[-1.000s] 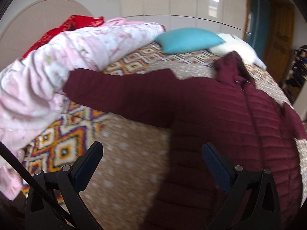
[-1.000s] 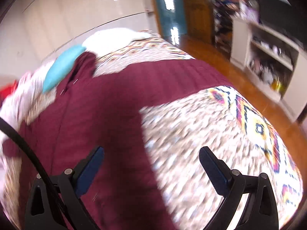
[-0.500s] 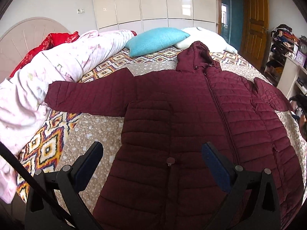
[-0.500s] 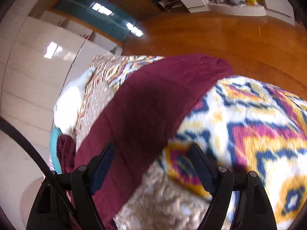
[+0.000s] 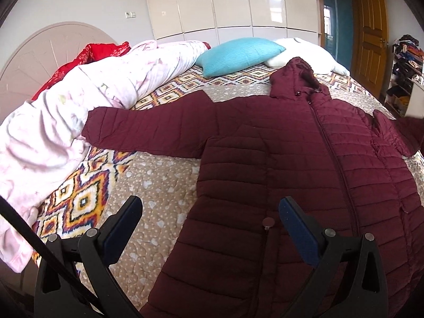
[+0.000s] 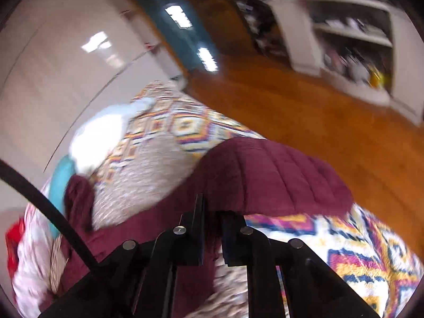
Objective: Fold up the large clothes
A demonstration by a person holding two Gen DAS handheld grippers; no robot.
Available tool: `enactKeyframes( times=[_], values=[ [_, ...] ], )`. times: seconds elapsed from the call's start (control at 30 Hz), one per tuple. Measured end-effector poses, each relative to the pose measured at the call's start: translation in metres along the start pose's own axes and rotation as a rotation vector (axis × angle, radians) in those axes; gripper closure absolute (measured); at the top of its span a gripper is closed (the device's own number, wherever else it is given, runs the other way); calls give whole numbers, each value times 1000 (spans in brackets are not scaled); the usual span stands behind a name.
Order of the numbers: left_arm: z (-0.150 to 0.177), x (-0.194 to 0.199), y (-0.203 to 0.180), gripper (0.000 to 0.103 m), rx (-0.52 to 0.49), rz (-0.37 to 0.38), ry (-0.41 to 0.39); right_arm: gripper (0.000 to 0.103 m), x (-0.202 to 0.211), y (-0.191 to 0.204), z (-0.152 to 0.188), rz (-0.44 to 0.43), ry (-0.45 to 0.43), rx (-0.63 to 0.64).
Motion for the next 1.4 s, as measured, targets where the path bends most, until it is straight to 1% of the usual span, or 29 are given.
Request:
enactKeyframes(
  times=[0.1, 0.13, 0.17, 0.2, 0.23, 0.27, 0.3, 0.37, 0.47, 0.53, 0.6, 0.63, 0.7, 0.77, 0.8, 0.83, 0.87, 0.93, 1.0, 1.07, 1.13, 1.17, 1.27, 1.33, 1.4],
  values=[
    [3, 1, 4, 0, 17, 7, 3, 94, 28, 68, 15, -123, 0, 166],
    [4, 3, 5, 0, 21, 12, 2, 94, 36, 94, 28, -172, 17, 229],
    [5, 4, 5, 0, 22, 14, -1, 94, 39, 114, 41, -212, 39, 272],
    [5, 6, 5, 0, 20, 14, -5, 94, 44, 138, 61, -262, 75, 328],
    [5, 8, 5, 0, 15, 13, -10, 94, 47, 154, 79, -292, 104, 375],
    [4, 10, 6, 0, 12, 12, -14, 94, 48, 173, 105, -320, 146, 436],
    [4, 12, 6, 0, 9, 14, -20, 94, 47, 183, 122, -334, 174, 472],
    [1, 17, 6, 0, 12, 25, -26, 94, 39, 200, 170, -349, 253, 553],
    [-8, 24, 3, 0, 16, 48, -45, 94, 24, 199, 222, -343, 359, 578],
    [-19, 31, -6, 0, 4, 67, -69, 93, 11, 193, 243, -334, 398, 564],
    [-30, 35, -20, 0, -25, 83, -93, 92, 6, 184, 250, -328, 387, 530],
    [-35, 37, -29, 0, -41, 89, -102, 92, 6, 180, 250, -335, 370, 507],
    [-44, 38, -48, 0, -82, 99, -117, 87, 12, 176, 248, -345, 367, 470],
    [-49, 38, -63, 0, -106, 109, -125, 69, 17, 174, 241, -366, 377, 433],
    [-51, 37, -71, 0, -115, 120, -129, 65, 22, 171, 238, -381, 379, 415],
    [-53, 35, -81, 0, -125, 132, -129, 57, 30, 168, 235, -394, 377, 403],
    [-53, 33, -87, 0, -130, 137, -125, 52, 37, 165, 233, -393, 368, 399],
    [-54, 27, -103, 0, -144, 162, -107, 50, 52, 155, 220, -407, 322, 380],
    [-56, 20, -116, 0, -157, 183, -91, 44, 67, 139, 197, -421, 258, 326],
    [-58, 17, -125, 0, -164, 197, -86, 31, 70, 129, 168, -397, 176, 249],
    [-60, 14, -129, 0, -161, 205, -88, 28, 59, 131, 150, -371, 149, 188],
    [-60, 13, -129, 0, -159, 205, -90, 28, 47, 130, 138, -350, 152, 151],
    [-60, 7, -118, 0, -137, 189, -86, 28, 13, 144, 121, -312, 191, 129],
    [-60, 1, -103, 0, -120, 169, -84, 28, 7, 152, 118, -332, 217, 126],
    [-61, -8, -85, 0, -94, 141, -86, 28, 10, 180, 123, -384, 223, 168]
  ],
)
Point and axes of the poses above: each gripper's, at about its wrist camera, not at the fingertips, and x roughly against the way its jaws point, y to its left, z to its underside, the point moved 4 cm from there along -x, roughly the way its jaws point, and after that the axes turned 3 degrees about -y, right-handed, at the moved point
